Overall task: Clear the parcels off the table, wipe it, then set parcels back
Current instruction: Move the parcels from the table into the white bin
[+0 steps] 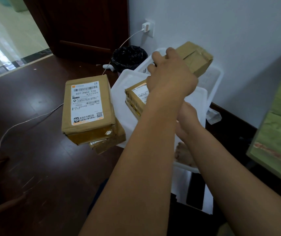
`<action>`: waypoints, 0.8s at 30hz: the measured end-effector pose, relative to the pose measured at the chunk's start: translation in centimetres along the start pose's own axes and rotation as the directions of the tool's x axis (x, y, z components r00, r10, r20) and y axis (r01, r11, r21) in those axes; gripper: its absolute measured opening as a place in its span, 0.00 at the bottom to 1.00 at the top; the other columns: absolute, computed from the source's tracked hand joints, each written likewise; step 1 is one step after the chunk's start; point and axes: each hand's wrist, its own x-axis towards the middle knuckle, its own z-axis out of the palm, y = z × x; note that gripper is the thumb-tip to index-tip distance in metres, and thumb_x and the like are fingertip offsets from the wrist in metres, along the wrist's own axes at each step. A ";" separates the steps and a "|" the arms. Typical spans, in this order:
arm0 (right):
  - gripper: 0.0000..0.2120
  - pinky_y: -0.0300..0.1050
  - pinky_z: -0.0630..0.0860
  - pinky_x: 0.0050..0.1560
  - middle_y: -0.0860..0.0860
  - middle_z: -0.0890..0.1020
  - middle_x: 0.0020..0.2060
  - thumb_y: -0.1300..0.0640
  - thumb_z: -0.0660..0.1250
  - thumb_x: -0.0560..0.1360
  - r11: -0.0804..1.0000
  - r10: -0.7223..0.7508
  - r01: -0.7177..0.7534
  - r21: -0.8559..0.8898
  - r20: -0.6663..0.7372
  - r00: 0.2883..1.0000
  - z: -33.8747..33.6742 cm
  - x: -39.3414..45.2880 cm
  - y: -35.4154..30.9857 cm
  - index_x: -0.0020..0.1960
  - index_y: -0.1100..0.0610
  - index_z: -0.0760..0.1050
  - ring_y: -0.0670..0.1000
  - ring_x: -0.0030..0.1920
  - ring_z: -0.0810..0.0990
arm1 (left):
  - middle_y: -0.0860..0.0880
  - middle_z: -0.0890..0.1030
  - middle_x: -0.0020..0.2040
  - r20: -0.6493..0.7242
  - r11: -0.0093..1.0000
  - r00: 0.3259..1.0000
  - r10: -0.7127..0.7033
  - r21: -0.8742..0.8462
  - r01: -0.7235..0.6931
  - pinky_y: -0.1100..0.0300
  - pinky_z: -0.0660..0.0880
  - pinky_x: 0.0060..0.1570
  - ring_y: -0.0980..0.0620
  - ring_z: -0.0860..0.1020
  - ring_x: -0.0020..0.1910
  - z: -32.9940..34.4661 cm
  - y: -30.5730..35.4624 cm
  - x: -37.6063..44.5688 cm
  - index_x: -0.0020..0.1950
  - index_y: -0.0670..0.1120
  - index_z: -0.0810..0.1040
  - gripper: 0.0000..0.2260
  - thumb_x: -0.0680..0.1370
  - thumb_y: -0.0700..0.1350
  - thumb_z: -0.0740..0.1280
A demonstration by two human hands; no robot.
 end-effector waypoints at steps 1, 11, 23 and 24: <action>0.09 0.43 0.72 0.37 0.48 0.74 0.32 0.56 0.61 0.81 0.997 0.016 -0.017 0.075 0.007 1.000 -0.2 0.0 -0.1 0.43 0.53 0.74 0.48 0.35 0.71 | 0.42 0.55 0.71 -0.006 1.000 1.000 -0.004 -0.003 0.004 0.51 0.67 0.60 0.40 0.62 0.68 0.0 0.1 -0.1 0.75 0.44 0.54 0.37 0.73 0.49 0.71; 0.20 0.55 0.76 0.63 0.59 0.80 0.57 0.47 0.60 0.81 0.908 0.061 -0.094 0.407 0.093 0.994 -2.7 -2.6 -1.4 0.68 0.57 0.69 0.58 0.57 0.81 | 0.42 0.55 0.74 0.082 0.973 0.996 -0.023 0.232 0.003 0.49 0.64 0.66 0.39 0.57 0.72 0.3 -0.6 -0.8 0.76 0.45 0.56 0.36 0.74 0.47 0.71; 0.13 0.46 0.78 0.42 0.53 0.84 0.49 0.47 0.65 0.78 0.908 0.017 -0.083 0.412 0.162 0.987 -5.1 -3.0 -1.3 0.57 0.54 0.79 0.51 0.46 0.82 | 0.51 0.44 0.80 0.350 0.944 0.937 0.027 0.298 -0.138 0.49 0.69 0.63 0.41 0.63 0.73 -0.8 -1.8 -3.1 0.78 0.60 0.52 0.39 0.75 0.41 0.69; 0.13 0.45 0.77 0.39 0.52 0.84 0.47 0.48 0.65 0.78 0.909 0.010 -0.073 0.411 0.153 0.988 -5.3 -3.3 -1.4 0.57 0.54 0.79 0.50 0.43 0.82 | 0.52 0.43 0.80 0.354 0.961 0.935 0.032 0.247 -0.126 0.51 0.69 0.62 0.43 0.62 0.73 -0.8 -1.5 -3.4 0.78 0.60 0.51 0.40 0.74 0.42 0.70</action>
